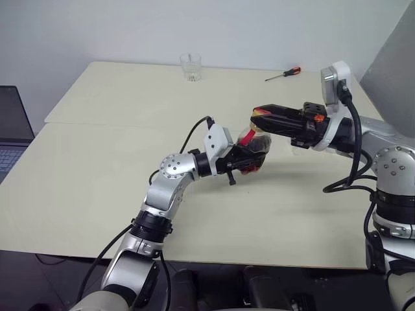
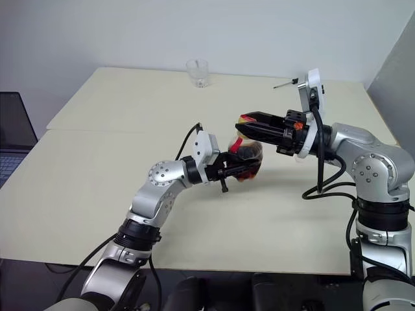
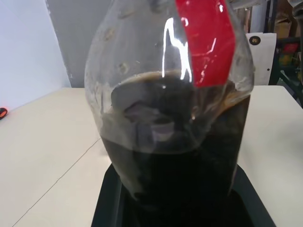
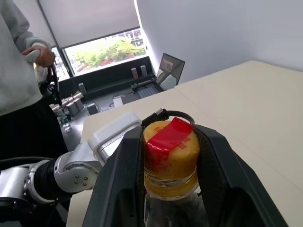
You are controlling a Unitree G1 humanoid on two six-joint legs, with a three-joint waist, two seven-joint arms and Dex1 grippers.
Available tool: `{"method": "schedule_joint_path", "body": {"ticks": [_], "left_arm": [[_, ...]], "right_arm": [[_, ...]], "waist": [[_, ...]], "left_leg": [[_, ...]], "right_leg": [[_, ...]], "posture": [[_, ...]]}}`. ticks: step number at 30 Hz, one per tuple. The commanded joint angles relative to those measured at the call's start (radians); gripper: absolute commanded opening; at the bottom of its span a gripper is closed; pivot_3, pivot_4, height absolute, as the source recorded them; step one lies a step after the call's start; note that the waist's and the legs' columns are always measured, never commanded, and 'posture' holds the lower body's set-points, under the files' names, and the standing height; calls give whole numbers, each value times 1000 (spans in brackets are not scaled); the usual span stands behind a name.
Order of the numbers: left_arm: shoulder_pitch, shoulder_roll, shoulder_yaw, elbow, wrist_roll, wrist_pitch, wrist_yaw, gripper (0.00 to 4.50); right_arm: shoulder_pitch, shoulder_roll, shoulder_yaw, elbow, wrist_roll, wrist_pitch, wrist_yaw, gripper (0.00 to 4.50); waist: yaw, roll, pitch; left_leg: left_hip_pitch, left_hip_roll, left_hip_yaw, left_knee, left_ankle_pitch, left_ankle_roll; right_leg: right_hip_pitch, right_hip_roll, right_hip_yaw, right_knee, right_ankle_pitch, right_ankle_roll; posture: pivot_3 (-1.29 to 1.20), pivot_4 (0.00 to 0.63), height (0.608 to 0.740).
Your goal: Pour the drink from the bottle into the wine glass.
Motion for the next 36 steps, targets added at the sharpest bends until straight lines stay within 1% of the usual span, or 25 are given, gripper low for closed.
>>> {"method": "schedule_joint_path", "body": {"ticks": [1,6,11,15,17,21,24,27,30,33,34,36], "left_arm": [[-1,-6,-46,-3,31,7,-2,824],[4,-5,-50,-7,30,5,0,809],[8,-4,-54,-12,32,6,0,809],[7,-4,-54,-12,33,4,0,809],[5,-4,-51,-11,33,4,3,809],[2,-2,-29,-3,32,8,27,809],[0,-4,-13,0,27,13,51,809],[-3,-10,4,4,24,18,73,809],[-11,-14,26,21,24,19,102,809],[-19,-15,62,41,22,21,142,809],[-21,-15,74,47,23,20,155,809],[-30,-14,109,76,33,-2,200,809]], "right_arm": [[-64,47,-100,-8,142,17,-45,1205],[-63,89,-150,-2,252,65,-134,1185],[-35,112,-153,-41,342,83,-215,1185],[-18,106,-154,-61,336,54,-270,1185],[-13,84,-167,-63,284,16,-300,1185],[54,-47,-171,-87,75,-76,-349,1185],[158,-133,-184,-115,-70,-124,-412,1185],[281,-176,-203,-158,-152,-141,-448,1185],[439,-173,-246,-192,-240,-139,-528,1185],[580,-157,-247,-210,-345,-142,-605,1185],[613,-151,-243,-209,-374,-142,-626,1185],[654,-98,-249,-181,-431,-133,-711,1185]], "waist": [[0,0,0],[0,1,-1],[0,1,-1],[0,1,-1],[0,1,-1],[5,1,-1],[5,1,-1],[4,1,-1],[3,1,-1],[1,2,-1],[-1,2,-1],[-3,2,-1]], "left_leg": [[0,0,0,0,0,0],[0,0,0,0,0,0],[0,0,0,0,0,0],[0,0,0,0,0,0],[0,0,0,0,0,0],[-1,0,0,0,0,0],[-1,0,0,0,0,0],[-1,0,0,-1,0,0],[-1,0,0,-1,0,0],[0,0,0,0,0,0],[0,0,0,0,0,0],[1,0,0,-1,0,0]], "right_leg": [[0,0,0,0,0,0],[0,0,0,0,0,0],[0,0,0,0,0,0],[0,0,0,0,0,0],[0,0,0,0,0,0],[0,0,0,-1,-1,1],[0,-1,0,-1,-1,2],[0,-1,1,-1,-1,2],[0,0,1,-1,-2,3],[0,0,2,0,-3,5],[0,0,2,0,-3,5],[0,0,2,0,-3,5]], "posture": [[0,150,740],[0,150,740],[0,150,740],[0,150,740],[0,150,740],[0,150,740],[0,150,740],[0,150,740],[0,150,740],[0,150,740],[0,150,740],[0,150,740]]}}
